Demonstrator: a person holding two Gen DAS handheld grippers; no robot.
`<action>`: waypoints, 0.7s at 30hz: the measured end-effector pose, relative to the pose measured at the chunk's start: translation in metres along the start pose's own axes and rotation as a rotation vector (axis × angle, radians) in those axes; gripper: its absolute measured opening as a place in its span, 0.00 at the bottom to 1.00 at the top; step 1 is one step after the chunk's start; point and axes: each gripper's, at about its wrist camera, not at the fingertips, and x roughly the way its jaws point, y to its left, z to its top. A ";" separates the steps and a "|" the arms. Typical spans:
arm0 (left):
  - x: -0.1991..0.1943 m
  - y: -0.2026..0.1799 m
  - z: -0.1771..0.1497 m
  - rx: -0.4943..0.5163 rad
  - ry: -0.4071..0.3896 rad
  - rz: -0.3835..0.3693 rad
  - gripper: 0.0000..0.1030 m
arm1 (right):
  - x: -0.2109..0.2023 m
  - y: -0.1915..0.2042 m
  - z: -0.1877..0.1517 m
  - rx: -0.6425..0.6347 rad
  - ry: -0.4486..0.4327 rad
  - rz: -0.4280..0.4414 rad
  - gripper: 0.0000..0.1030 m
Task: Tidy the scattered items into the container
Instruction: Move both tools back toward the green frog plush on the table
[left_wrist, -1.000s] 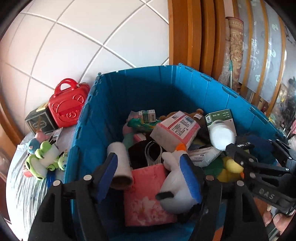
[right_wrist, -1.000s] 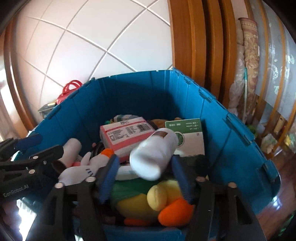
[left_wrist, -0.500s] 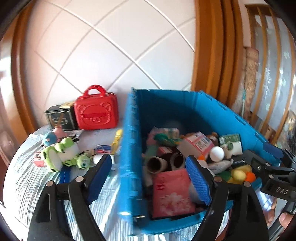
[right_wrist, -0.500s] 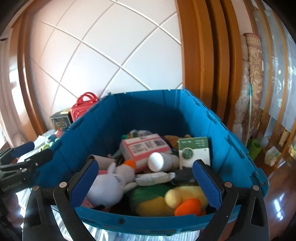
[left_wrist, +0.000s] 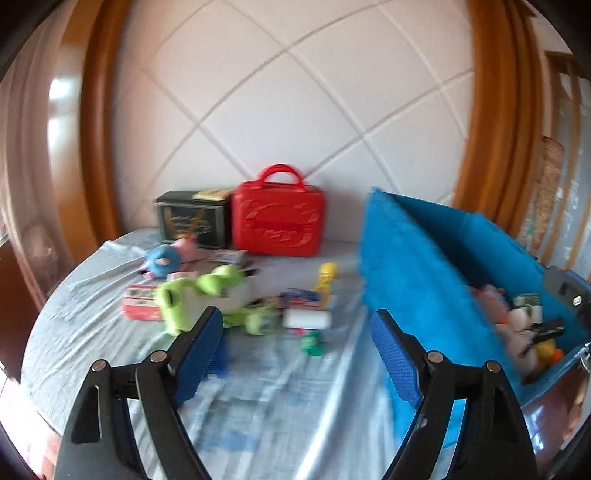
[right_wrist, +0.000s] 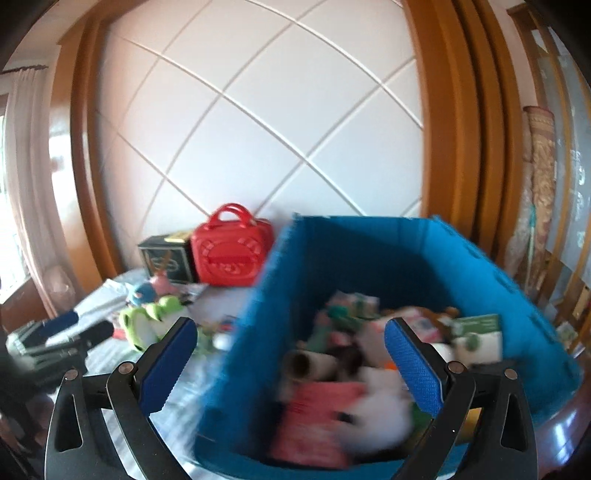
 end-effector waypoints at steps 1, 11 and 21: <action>0.003 0.017 0.000 -0.007 0.007 0.012 0.80 | 0.005 0.017 0.002 -0.005 -0.001 0.007 1.00; 0.068 0.166 -0.007 -0.016 0.141 0.147 0.80 | 0.068 0.171 -0.001 -0.037 0.065 0.122 1.00; 0.158 0.195 -0.031 -0.079 0.305 0.221 0.80 | 0.191 0.205 -0.033 -0.059 0.249 0.250 1.00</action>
